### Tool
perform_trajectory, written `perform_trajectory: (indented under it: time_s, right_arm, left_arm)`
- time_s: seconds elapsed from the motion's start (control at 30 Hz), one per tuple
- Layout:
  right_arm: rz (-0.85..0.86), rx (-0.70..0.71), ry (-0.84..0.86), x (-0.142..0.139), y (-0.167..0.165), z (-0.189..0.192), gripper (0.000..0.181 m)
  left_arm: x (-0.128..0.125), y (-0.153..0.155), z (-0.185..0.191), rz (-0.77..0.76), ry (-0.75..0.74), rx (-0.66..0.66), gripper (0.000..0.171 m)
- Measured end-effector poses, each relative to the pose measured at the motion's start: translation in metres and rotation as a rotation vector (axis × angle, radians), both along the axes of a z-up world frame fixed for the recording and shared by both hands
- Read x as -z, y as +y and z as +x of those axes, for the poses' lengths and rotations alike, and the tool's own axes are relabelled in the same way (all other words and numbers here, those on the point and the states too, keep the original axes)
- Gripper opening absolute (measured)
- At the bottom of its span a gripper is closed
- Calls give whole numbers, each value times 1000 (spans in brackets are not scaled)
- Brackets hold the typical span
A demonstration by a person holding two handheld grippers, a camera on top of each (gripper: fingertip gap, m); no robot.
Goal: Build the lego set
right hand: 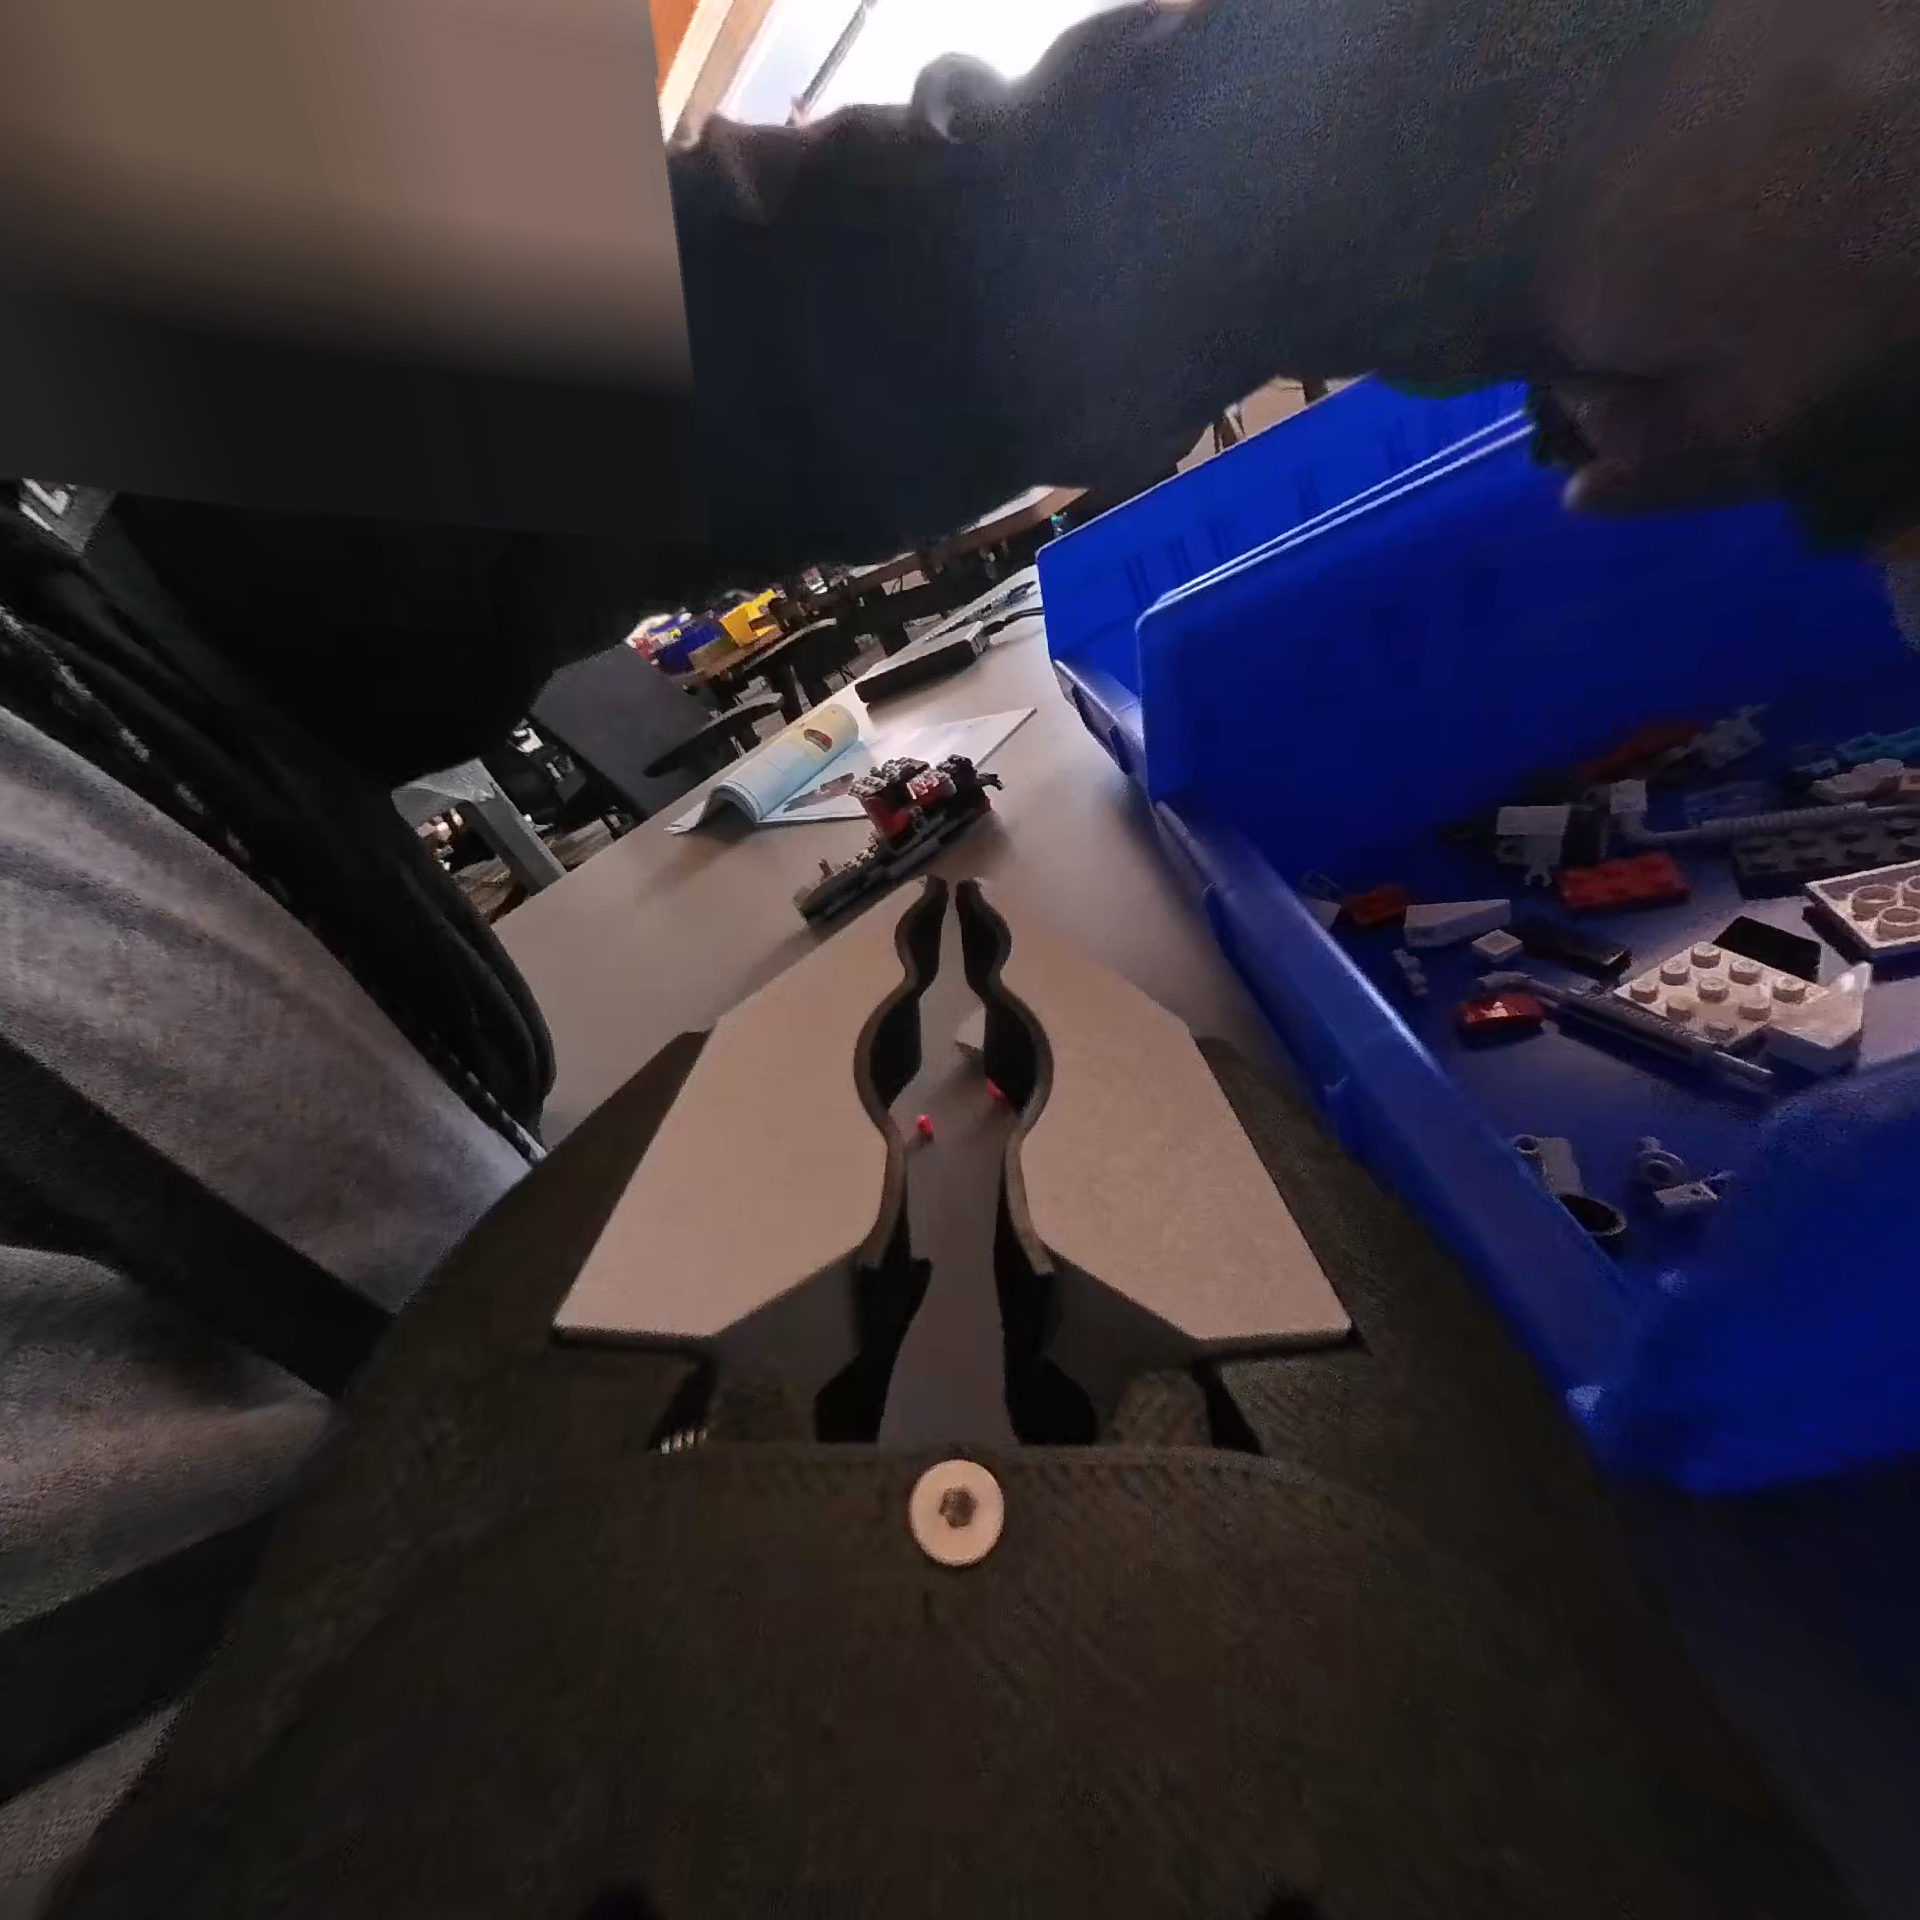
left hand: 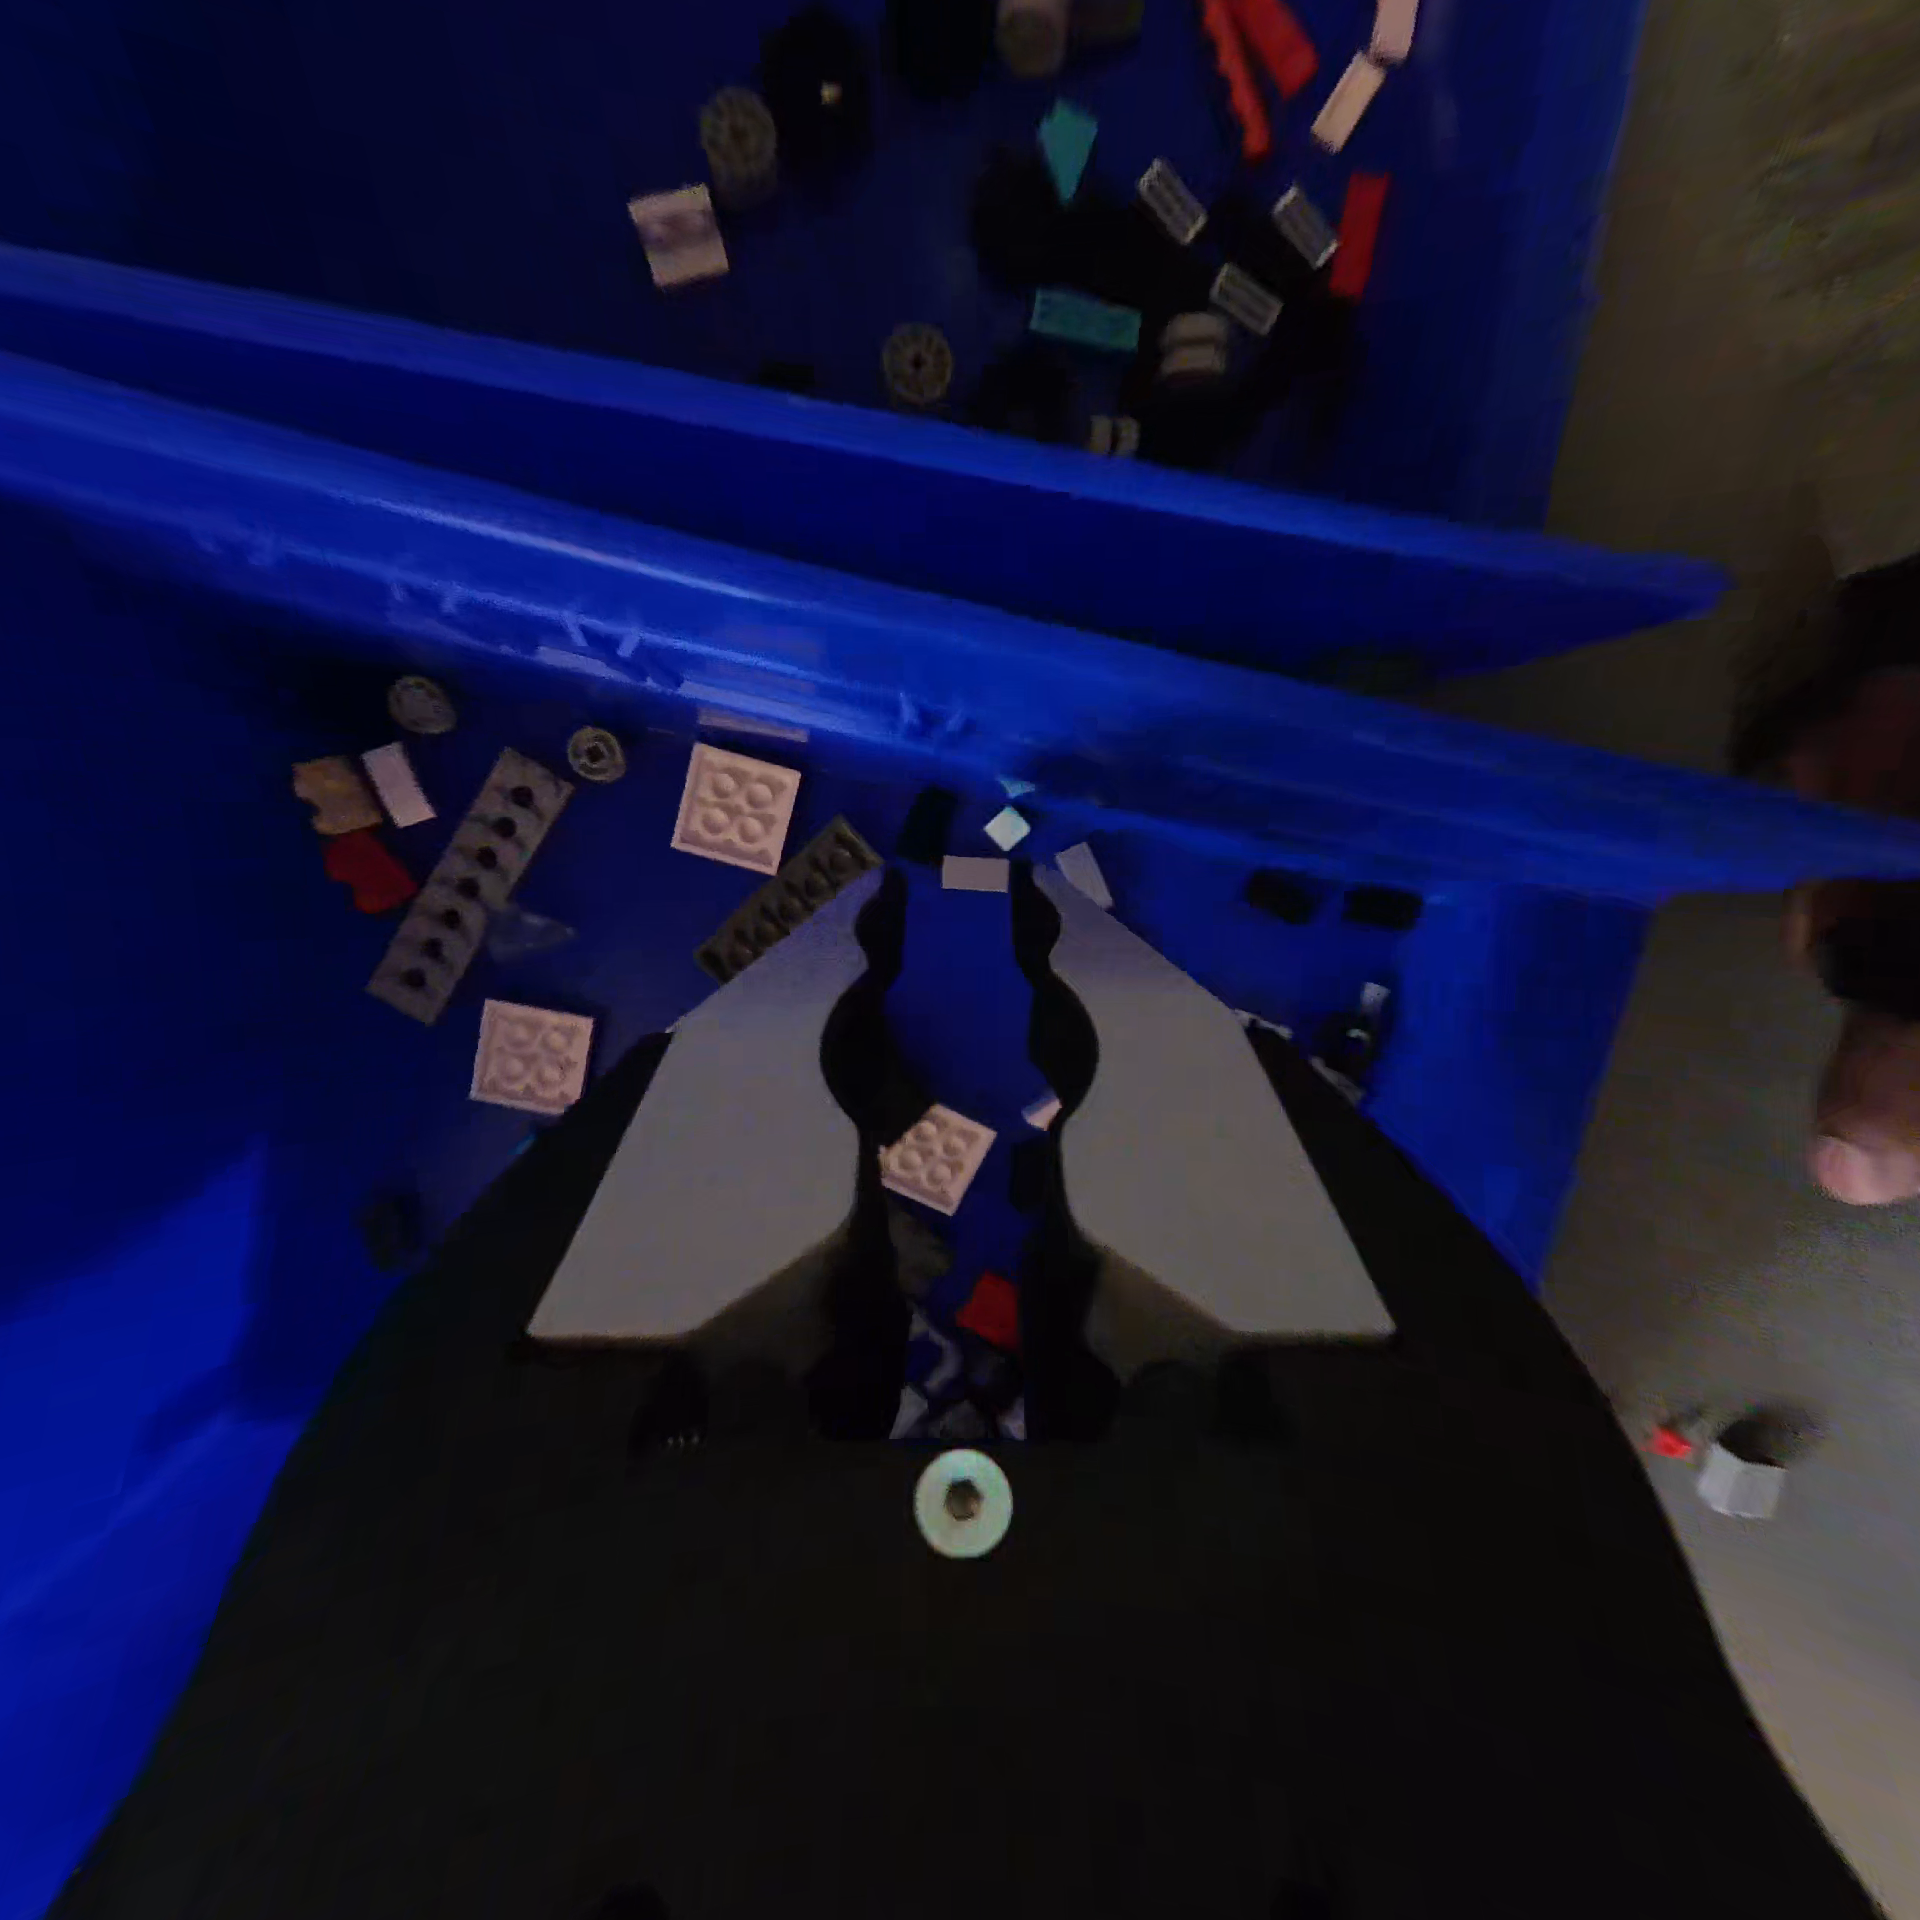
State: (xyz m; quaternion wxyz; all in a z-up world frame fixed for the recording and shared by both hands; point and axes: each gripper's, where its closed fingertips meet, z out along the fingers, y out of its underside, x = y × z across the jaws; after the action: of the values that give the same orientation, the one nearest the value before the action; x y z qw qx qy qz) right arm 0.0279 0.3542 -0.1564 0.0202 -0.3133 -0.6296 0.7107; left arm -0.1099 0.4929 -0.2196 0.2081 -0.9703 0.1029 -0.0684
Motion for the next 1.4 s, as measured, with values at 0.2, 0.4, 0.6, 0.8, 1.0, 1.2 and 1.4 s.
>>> perform_trajectory:
  time_s: [0.2, 0.4, 0.6, 0.8, 1.0, 1.2, 1.4]
  right_arm:
    - [-17, -27, -11, 0, -1, 2, 3]
    - [-27, -25, -9, -2, 1, 2, 3]
    - [-28, -23, -11, -2, 1, 1, 3]
    - [-28, -22, -19, -1, 1, 1, 3]
    - [4, -30, -52, 5, -3, -2, 3]
    - [56, -36, -82, 13, -13, -7, 2]
    - [111, -23, -105, 21, -19, -12, 3]
  left_arm:
    - [27, 10, 0, -34, 53, 54, 20]
    - [39, 13, -7, -54, 147, 79, 11]
    - [15, 8, -6, 4, 117, 7, 9]
    - [-82, -40, 12, 244, -10, -217, 8]
    - [-111, -159, 45, 368, -42, -523, 9]
    - [-50, -237, 89, 405, -171, -838, 9]
    - [-3, -263, 106, 362, -157, -928, 9]
